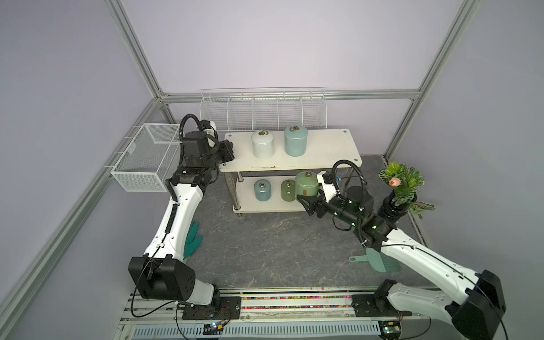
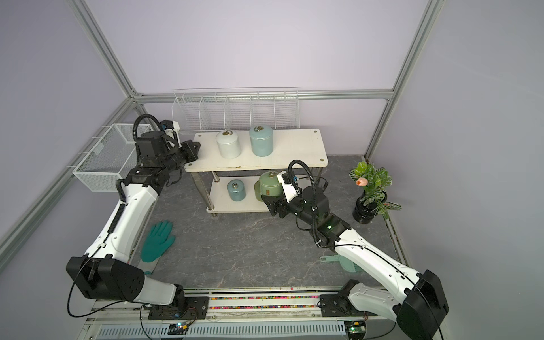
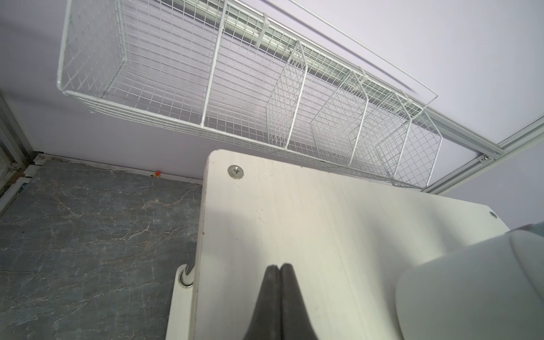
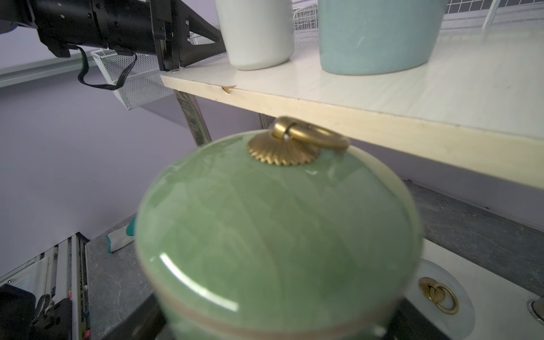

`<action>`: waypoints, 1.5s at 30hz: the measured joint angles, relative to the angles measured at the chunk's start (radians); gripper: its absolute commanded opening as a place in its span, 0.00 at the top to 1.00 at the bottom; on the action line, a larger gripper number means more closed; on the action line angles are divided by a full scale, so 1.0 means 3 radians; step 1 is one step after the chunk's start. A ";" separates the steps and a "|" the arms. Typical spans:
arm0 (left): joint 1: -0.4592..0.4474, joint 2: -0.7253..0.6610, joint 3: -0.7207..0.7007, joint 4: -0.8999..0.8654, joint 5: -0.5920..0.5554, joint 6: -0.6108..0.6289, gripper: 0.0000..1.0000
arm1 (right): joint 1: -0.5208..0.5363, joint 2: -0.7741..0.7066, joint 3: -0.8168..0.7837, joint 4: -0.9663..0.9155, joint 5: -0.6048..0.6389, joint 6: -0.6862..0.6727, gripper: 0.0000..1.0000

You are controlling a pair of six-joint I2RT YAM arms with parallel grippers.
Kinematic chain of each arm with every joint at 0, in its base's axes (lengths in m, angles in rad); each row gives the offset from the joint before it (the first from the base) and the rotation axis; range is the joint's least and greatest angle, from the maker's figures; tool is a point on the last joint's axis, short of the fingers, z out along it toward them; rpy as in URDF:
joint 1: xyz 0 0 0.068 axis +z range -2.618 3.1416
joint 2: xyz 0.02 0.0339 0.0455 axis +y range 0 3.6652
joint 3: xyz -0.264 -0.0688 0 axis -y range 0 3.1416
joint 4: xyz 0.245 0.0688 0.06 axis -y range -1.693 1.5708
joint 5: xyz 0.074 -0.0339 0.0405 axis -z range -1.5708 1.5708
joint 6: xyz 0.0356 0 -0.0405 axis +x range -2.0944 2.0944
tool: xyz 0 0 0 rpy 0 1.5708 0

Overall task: Remove the tea canisters from the shelf
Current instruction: Place the tea canister at the center of the board.

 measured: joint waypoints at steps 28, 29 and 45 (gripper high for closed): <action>-0.0144 0.0182 0.0420 -0.0563 -0.0221 0.0200 1.00 | 0.0000 -0.0200 -0.1399 0.0907 0.0373 0.0050 0.66; -0.0149 0.0184 0.0423 -0.0567 -0.0235 0.0202 1.00 | 0.0000 -0.0200 -0.1428 0.0913 0.0392 0.0050 0.66; -0.0233 0.0233 0.0512 -0.0655 -0.0340 0.0281 1.00 | 0.0019 -0.0159 -0.1902 0.1133 0.0605 0.0064 0.67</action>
